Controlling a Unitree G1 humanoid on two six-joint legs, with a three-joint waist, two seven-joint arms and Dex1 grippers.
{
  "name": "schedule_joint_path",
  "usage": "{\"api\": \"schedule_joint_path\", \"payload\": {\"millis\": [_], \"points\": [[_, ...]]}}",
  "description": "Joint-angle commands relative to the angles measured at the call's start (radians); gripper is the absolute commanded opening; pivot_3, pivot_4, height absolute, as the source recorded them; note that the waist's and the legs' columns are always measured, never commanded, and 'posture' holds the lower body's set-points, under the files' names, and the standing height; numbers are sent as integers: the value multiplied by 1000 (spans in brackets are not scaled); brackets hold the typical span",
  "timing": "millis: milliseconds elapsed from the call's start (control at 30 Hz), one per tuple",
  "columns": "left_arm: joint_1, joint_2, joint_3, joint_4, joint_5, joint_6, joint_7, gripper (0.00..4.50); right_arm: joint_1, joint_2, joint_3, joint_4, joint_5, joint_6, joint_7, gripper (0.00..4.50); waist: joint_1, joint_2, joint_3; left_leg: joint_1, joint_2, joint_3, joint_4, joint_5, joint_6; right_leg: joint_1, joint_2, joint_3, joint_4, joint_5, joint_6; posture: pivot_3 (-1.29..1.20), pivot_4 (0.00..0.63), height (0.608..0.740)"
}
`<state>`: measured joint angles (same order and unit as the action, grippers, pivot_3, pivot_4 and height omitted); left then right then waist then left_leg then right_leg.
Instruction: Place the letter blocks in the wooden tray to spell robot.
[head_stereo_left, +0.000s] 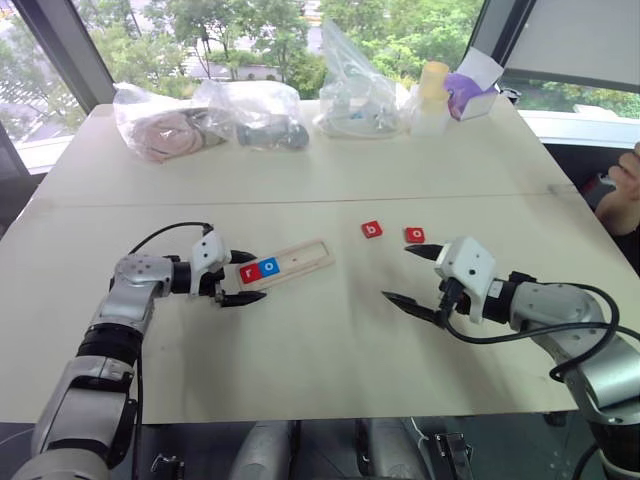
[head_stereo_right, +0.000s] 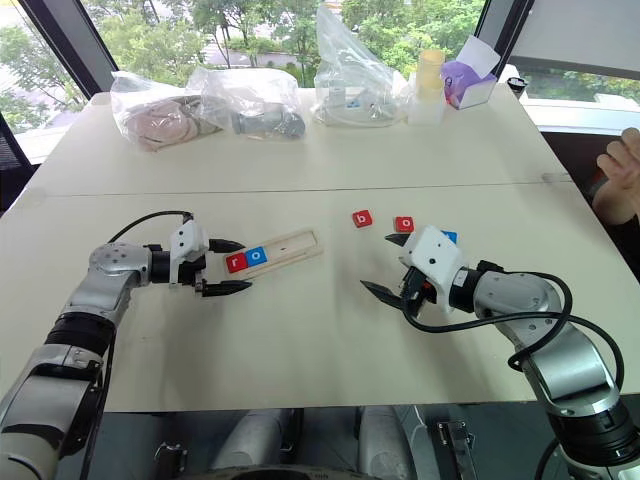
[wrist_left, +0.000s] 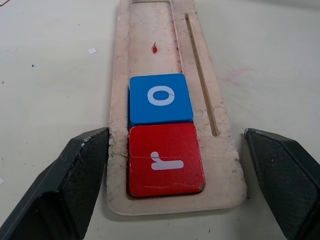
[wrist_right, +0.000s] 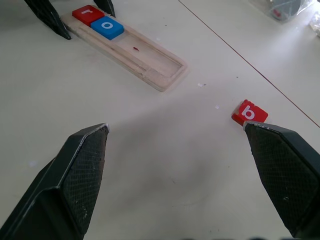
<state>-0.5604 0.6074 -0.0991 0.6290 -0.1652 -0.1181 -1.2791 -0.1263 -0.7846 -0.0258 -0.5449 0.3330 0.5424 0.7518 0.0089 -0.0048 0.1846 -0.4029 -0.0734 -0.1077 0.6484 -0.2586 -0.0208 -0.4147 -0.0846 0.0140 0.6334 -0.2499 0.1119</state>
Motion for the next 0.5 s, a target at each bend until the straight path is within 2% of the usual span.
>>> {"api": "schedule_joint_path", "payload": {"millis": [33, 200, 300, 333, 500], "points": [[28, 11, 0, 54, 30, -6, 16, 4500, -9, -8, -18, -45, 1, 0, -4, 4462, -1, 0, 0, 2, 0, 0, 0, 0, 0, 2, 0, 0, 0, 0, 0, 0, 150, 740], [29, 12, -2, 89, 32, -20, 7, 4500, -13, -7, -17, -47, 0, 6, -6, 4462, -9, 0, 0, 11, 1, 0, -2, 0, 0, 10, 1, 1, -1, 0, 0, 0, 150, 740], [25, 10, -3, 115, 32, -27, -6, 3624, -15, -7, -16, -48, 0, 8, -5, 4500, -13, 1, -2, 12, 1, 0, -1, 0, 0, 10, 1, 1, -1, 0, 0, 0, 150, 740], [22, 10, -4, 125, 33, -28, -13, 3184, -17, -8, -15, -47, -1, 8, -4, 4500, -15, 1, -3, 12, 1, 0, -1, 0, 0, 10, 1, 1, -1, 0, 0, 0, 150, 740], [16, 6, -12, 170, 46, -64, -27, 3133, -20, -11, -17, -47, 1, 11, -1, 4500, -21, 2, -6, 12, 1, 0, -1, 0, 0, 11, 1, 1, -1, 0, 0, 0, 150, 740]]}}
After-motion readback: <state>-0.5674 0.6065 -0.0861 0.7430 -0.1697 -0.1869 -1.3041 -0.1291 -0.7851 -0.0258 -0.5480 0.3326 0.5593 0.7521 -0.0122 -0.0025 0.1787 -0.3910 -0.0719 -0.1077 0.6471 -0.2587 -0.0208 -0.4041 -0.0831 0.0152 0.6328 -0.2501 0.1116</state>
